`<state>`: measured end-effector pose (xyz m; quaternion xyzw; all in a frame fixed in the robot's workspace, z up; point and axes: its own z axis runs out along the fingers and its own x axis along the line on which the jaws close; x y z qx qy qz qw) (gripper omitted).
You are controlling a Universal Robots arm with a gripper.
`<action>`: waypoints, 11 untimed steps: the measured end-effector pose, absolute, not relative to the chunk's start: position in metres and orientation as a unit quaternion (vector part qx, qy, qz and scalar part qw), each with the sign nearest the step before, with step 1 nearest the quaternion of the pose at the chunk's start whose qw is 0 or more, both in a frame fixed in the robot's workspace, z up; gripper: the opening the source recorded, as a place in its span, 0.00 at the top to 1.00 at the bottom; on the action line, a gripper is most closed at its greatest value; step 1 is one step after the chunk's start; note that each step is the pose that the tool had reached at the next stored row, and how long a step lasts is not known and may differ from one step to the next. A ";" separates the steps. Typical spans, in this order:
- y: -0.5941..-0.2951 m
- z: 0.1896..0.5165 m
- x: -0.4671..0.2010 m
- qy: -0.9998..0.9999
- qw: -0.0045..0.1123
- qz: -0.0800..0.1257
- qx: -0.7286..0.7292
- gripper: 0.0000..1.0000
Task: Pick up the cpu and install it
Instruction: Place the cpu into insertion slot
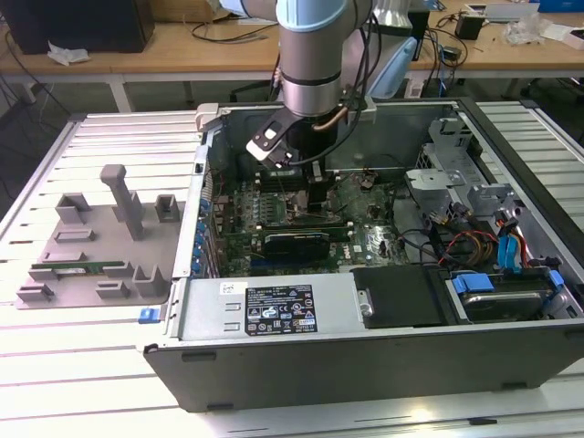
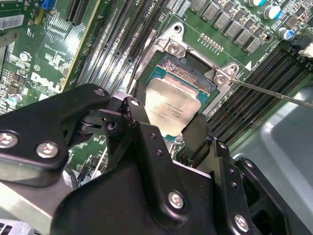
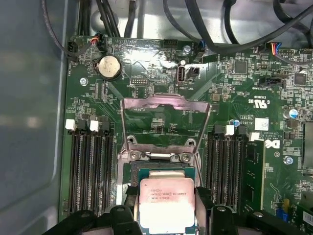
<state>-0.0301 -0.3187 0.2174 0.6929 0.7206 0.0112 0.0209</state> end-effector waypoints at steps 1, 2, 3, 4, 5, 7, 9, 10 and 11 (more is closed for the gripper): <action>-0.319 0.217 -0.030 0.721 0.021 0.011 0.693 0.46; -0.319 0.217 -0.030 0.720 0.021 0.011 0.693 0.46; -0.319 0.216 -0.030 0.719 0.021 0.011 0.695 0.46; -0.319 0.214 -0.030 0.718 0.021 0.011 0.696 0.46; -0.319 0.212 -0.030 0.717 0.021 0.011 0.696 0.46; -0.319 0.210 -0.031 0.716 0.021 0.011 0.698 0.46; -0.319 0.209 -0.032 0.714 0.021 0.011 0.700 0.46; -0.319 0.208 -0.032 0.713 0.021 0.011 0.700 0.46; -0.319 0.208 -0.033 0.712 0.021 0.011 0.702 0.46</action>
